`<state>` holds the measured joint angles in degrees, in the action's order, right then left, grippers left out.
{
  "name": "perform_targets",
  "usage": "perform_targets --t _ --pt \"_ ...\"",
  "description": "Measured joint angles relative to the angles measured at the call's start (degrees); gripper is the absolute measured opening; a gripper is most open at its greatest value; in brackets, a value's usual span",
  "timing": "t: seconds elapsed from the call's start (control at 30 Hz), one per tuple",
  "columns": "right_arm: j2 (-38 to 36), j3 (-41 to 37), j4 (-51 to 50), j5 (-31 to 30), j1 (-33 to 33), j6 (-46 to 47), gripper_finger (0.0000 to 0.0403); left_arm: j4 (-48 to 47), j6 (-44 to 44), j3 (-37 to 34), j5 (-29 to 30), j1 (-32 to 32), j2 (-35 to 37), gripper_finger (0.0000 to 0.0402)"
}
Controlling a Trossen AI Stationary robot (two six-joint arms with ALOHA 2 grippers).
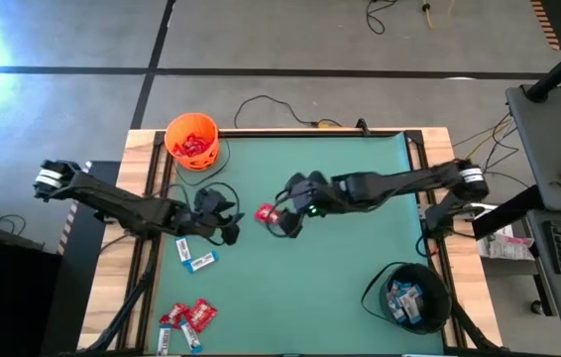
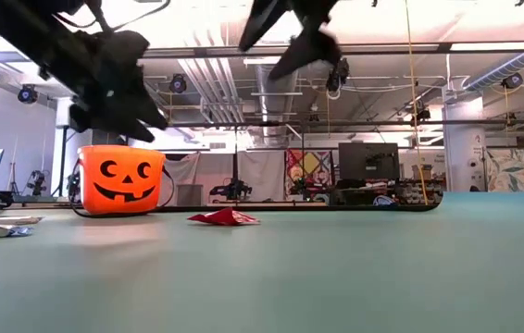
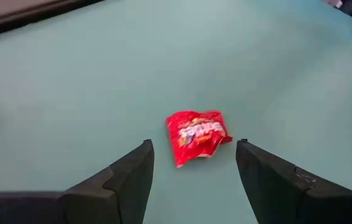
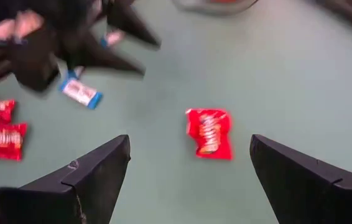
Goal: Sort candy by brand, put in halloween buckets
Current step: Put the red candy into the orange bucket
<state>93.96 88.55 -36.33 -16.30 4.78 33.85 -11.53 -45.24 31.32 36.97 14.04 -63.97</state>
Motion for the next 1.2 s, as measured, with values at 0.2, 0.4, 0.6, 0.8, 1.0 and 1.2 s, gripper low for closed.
perform_targets --t 0.2,0.4,0.6,0.8,1.0,1.2 --pt "-6.8 0.0 -5.7 -4.9 0.2 2.2 0.0325 14.8 6.8 0.2 1.4 -0.1 -12.0 0.0248" --pt "-10.3 0.0 -9.4 -7.1 0.3 5.2 0.0325 21.5 4.7 2.8 3.2 -0.4 -24.2 0.0279" --pt "-10.4 -0.2 -10.4 -7.7 0.2 5.2 0.0325 23.3 8.4 9.5 3.1 -3.7 -35.9 0.0297" --pt "-8.5 -0.3 -11.0 -6.6 0.7 6.7 0.0325 23.2 4.6 13.5 2.9 -5.4 -44.7 0.0299" --pt "-7.5 -0.8 -14.7 -5.7 2.0 8.2 0.0325 24.2 -0.3 15.3 2.5 -5.9 -50.4 0.0289" --pt "-7.3 -0.7 -16.3 -5.7 2.2 7.9 0.0325 21.1 -2.3 15.3 2.3 -6.1 -50.1 0.0215"
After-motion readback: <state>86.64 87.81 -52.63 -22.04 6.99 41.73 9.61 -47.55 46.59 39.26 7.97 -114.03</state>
